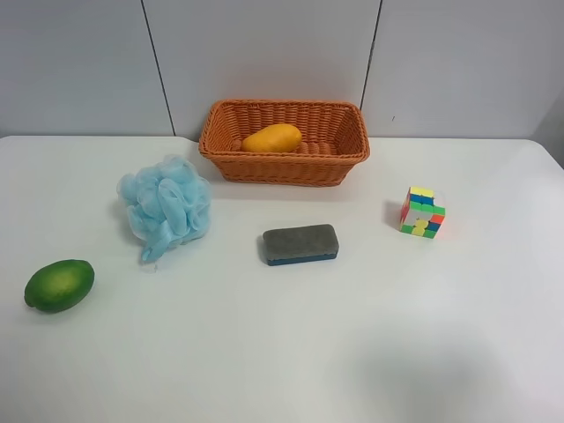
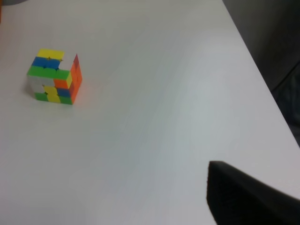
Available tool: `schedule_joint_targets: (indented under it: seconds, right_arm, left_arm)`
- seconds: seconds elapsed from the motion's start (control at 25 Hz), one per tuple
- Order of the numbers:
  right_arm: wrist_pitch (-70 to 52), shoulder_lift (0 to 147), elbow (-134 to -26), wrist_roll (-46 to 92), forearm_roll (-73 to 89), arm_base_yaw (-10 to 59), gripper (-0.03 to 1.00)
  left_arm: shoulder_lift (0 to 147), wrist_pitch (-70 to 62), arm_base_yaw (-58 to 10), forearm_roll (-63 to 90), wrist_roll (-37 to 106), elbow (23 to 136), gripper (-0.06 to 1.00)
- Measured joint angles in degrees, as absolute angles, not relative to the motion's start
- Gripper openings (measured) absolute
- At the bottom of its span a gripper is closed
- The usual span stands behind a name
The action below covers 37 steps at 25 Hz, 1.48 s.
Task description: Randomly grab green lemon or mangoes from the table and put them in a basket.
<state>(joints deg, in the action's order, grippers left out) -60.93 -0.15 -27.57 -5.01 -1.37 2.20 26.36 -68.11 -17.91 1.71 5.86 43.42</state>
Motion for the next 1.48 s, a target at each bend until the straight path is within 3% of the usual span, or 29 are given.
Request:
schedule_joint_targets:
  seconds: [0.32, 0.64, 1.48]
  right_arm:
    - [-60.9, -0.2, -27.6, -5.0, -1.4, 2.2, 0.99]
    - [-60.9, -0.2, -27.6, -5.0, -1.4, 2.2, 0.99]
    - [-60.9, -0.2, -27.6, -5.0, -1.4, 2.2, 0.99]
  left_arm:
    - [13.8, -60.4, -6.4, 4.5, 5.9, 30.4, 0.99]
    - [2.6, -60.7, 2.0, 4.6, 5.9, 29.5, 0.99]
    - [-0.1, -60.7, 2.8, 4.8, 5.9, 29.2, 0.99]
